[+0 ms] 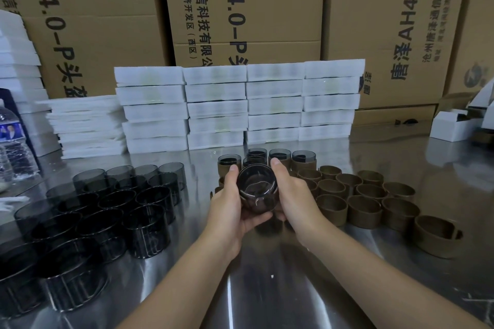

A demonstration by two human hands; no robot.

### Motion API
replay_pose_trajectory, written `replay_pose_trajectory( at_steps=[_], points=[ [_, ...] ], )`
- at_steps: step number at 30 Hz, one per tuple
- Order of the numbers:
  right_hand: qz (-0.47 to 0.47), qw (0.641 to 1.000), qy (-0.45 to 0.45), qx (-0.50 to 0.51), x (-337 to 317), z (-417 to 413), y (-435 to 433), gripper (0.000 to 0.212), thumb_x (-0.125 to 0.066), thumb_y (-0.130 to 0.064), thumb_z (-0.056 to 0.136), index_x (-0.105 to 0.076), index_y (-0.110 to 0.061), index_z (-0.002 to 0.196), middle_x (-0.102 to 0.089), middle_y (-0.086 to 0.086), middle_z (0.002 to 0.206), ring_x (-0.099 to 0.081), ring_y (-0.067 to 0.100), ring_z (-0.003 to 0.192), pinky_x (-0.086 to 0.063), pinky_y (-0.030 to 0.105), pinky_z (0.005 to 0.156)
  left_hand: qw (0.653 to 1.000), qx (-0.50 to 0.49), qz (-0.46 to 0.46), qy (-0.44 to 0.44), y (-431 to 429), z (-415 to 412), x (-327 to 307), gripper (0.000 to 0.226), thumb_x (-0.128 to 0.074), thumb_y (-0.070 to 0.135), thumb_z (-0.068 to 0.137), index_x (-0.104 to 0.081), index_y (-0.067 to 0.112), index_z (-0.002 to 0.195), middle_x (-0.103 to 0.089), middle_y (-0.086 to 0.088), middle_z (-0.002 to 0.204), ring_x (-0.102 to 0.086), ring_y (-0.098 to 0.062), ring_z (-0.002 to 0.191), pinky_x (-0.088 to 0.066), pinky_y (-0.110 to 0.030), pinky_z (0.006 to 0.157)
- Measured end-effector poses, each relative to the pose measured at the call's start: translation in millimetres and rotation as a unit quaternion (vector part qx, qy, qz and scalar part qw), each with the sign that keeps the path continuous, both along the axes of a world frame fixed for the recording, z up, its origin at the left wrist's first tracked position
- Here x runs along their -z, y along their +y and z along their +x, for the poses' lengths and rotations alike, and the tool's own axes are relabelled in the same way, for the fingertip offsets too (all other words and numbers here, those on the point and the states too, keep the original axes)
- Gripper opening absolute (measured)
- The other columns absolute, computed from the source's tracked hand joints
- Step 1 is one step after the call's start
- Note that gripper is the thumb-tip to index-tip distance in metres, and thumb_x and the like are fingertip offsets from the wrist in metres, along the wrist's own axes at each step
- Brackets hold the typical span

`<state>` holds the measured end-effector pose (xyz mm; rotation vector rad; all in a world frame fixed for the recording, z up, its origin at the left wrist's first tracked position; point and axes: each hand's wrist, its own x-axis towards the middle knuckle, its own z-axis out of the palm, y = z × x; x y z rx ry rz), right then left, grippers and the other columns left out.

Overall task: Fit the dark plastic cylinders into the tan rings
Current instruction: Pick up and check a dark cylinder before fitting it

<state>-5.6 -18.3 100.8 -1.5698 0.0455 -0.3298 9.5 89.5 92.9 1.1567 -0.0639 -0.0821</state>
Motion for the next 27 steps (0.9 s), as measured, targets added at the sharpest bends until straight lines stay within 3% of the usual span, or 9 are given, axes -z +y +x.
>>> replay_pose_trajectory(
  at_steps=[13, 17, 21, 27],
  points=[
    [0.015, 1.000, 0.004, -0.012, -2.9, -2.5, 3.3, 0.053, -0.042, -0.050, 0.098, -0.063, -0.020, 0.060, -0.053, -0.008, 0.042, -0.043, 0.003, 0.033, -0.030, 0.014, 0.035, 1.000, 0.009, -0.005, -0.004, 2.5, -3.1, -3.2, 0.040, -0.051, 0.048, 0.096, -0.070, 0.013, 0.092, -0.076, -0.007, 0.077, -0.074, -0.019, 0.066, -0.056, -0.030, 0.048],
    [0.013, 1.000, 0.000, -0.012, -1.3, -1.2, 2.3, 0.061, -0.041, -0.049, 0.099, -0.067, -0.025, 0.049, -0.052, -0.008, 0.041, -0.044, 0.002, 0.033, -0.030, 0.013, 0.035, 1.000, 0.012, -0.009, 0.000, 3.1, -4.0, -2.5, 0.040, -0.051, 0.048, 0.096, -0.070, 0.013, 0.095, -0.077, -0.007, 0.080, -0.075, -0.020, 0.070, -0.057, -0.030, 0.049],
    [0.028, 0.999, 0.004, -0.020, 0.5, 1.1, 1.3, 0.050, -0.044, -0.050, 0.097, -0.063, -0.014, 0.069, -0.045, -0.003, 0.047, -0.038, 0.008, 0.037, -0.027, 0.016, 0.037, 1.000, 0.013, -0.018, 0.010, 2.8, -5.0, -1.8, 0.040, -0.052, 0.047, 0.095, -0.070, 0.011, 0.096, -0.077, -0.008, 0.080, -0.075, -0.020, 0.070, -0.056, -0.030, 0.049],
    [0.011, 1.000, 0.005, -0.017, -1.5, 1.0, 0.7, 0.050, -0.043, -0.047, 0.098, -0.057, -0.016, 0.062, -0.039, -0.008, 0.041, -0.034, 0.006, 0.034, -0.025, 0.018, 0.037, 0.999, 0.007, -0.032, 0.036, 1.7, -5.6, -3.0, 0.039, -0.055, 0.045, 0.095, -0.070, 0.010, 0.095, -0.076, -0.010, 0.079, -0.074, -0.023, 0.068, -0.056, -0.031, 0.047]
  ],
)
